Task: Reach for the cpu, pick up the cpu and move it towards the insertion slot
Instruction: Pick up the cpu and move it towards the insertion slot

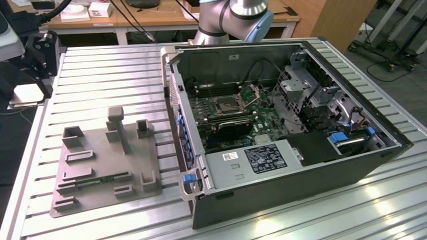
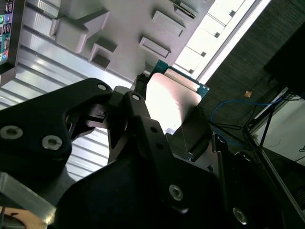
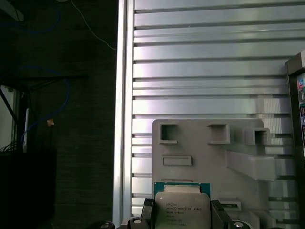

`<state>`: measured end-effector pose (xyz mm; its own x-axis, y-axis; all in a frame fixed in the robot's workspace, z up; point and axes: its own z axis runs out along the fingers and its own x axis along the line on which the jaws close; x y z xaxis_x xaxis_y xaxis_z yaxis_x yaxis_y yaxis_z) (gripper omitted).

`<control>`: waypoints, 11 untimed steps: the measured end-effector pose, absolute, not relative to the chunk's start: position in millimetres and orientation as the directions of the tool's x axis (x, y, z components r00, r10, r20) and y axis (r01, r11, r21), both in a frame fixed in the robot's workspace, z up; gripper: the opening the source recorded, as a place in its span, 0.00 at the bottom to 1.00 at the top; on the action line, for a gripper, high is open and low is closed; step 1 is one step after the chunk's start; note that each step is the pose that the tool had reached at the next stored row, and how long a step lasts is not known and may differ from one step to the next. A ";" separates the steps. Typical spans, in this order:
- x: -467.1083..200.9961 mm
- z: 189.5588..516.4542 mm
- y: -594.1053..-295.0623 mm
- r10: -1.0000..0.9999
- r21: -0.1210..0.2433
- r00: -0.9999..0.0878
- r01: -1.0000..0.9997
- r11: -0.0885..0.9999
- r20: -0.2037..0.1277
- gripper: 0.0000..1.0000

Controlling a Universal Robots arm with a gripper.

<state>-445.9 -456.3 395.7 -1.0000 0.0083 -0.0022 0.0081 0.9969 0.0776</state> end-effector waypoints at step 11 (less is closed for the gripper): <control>-445.9 400.7 -456.4 0.008 0.078 -1.000 0.008 0.997 -0.002 0.54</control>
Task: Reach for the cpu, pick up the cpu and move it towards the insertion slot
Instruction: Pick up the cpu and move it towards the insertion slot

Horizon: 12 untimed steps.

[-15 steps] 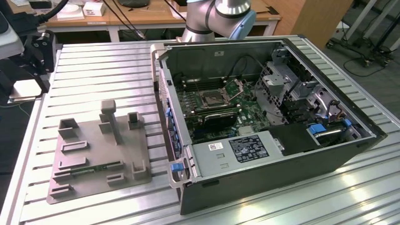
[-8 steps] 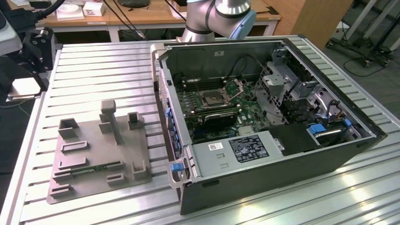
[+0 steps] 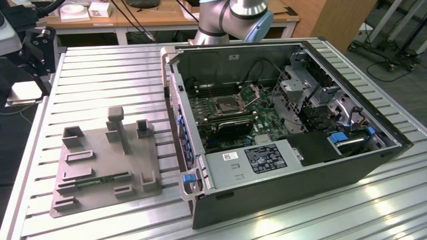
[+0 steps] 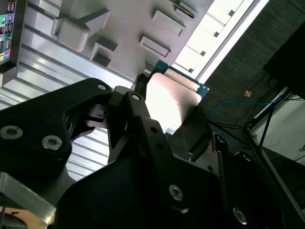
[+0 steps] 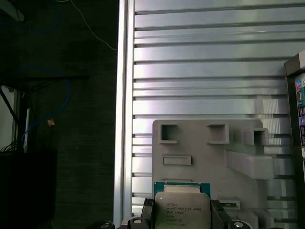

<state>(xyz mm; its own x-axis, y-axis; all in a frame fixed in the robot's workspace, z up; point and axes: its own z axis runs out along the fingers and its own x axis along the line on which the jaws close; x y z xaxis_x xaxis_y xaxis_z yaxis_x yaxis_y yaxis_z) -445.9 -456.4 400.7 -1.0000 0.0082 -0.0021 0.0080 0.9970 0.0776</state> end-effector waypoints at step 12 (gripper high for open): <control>-446.0 405.5 -456.3 0.008 0.078 -1.000 0.008 0.997 -0.002 0.54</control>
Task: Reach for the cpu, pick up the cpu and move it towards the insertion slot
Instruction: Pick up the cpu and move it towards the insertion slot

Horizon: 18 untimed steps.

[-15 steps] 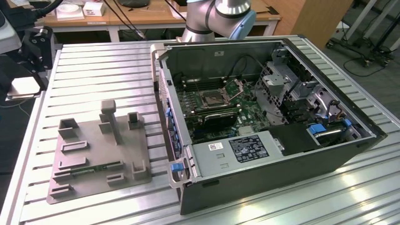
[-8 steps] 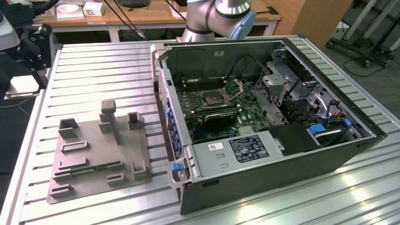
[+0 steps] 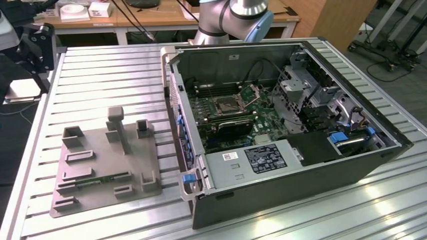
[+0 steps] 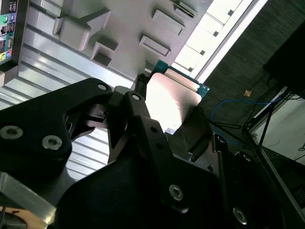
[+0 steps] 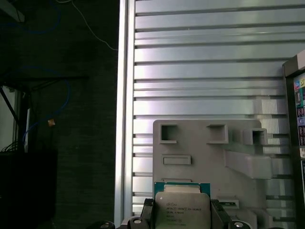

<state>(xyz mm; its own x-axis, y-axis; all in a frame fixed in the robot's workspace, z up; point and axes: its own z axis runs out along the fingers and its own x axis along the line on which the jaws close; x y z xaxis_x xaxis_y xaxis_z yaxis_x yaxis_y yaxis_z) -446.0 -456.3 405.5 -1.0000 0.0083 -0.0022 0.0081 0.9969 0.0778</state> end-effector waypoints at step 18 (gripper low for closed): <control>-445.9 412.2 -456.3 0.008 0.078 -1.000 0.008 0.997 -0.002 0.54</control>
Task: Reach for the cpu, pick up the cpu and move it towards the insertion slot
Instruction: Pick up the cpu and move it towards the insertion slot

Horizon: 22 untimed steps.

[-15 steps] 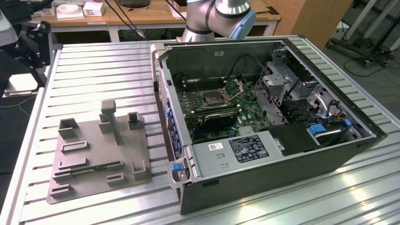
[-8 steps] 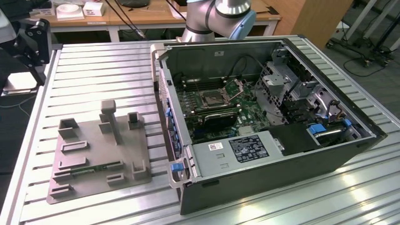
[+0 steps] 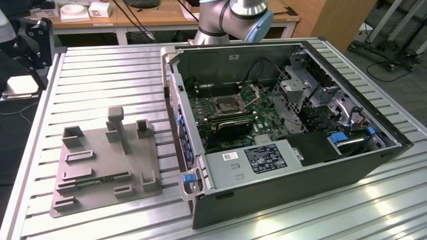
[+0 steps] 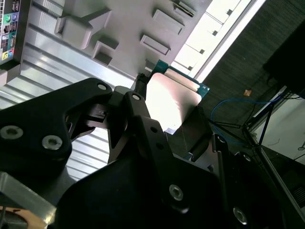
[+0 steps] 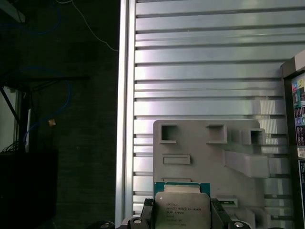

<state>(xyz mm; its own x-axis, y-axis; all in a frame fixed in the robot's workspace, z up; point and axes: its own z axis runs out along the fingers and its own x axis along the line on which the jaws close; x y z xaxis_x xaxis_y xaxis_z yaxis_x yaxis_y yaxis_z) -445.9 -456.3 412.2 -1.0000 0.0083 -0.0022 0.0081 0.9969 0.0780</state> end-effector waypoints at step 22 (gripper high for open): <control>-445.9 422.2 -456.3 0.008 0.078 -1.000 0.008 0.997 -0.002 0.54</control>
